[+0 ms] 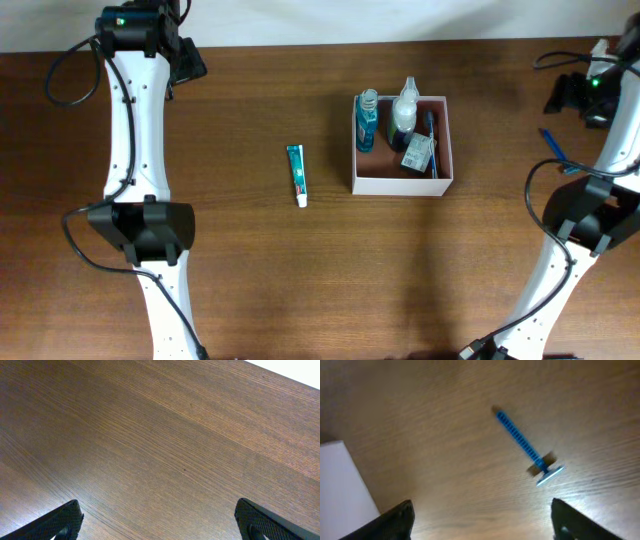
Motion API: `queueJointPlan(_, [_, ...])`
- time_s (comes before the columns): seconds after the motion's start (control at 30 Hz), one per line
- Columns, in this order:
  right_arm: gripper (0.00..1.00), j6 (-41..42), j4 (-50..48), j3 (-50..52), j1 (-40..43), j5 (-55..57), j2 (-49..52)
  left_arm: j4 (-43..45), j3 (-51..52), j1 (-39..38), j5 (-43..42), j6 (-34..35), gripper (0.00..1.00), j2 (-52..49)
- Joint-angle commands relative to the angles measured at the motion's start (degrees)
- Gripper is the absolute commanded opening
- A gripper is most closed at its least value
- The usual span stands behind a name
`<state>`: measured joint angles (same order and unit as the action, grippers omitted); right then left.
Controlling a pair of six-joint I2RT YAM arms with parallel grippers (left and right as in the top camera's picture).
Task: Pack container
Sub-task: 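Move the right gripper to the blue razor and grasp it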
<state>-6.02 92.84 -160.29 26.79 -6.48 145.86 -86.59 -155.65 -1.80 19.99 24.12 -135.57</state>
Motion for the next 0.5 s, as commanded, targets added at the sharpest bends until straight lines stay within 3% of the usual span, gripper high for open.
queueJointPlan(0.0, [0.88, -4.3, -2.0, 0.0, 3.1, 0.2, -0.1, 0.0, 0.1, 0.1, 0.4, 0.7, 0.99, -0.5])
queueJointPlan(0.47, [0.99, -17.4, -3.0, 0.0, 3.9, -0.6, 3.4, 0.0, 0.1, 0.1, 0.4, 0.7, 0.99, -0.5])
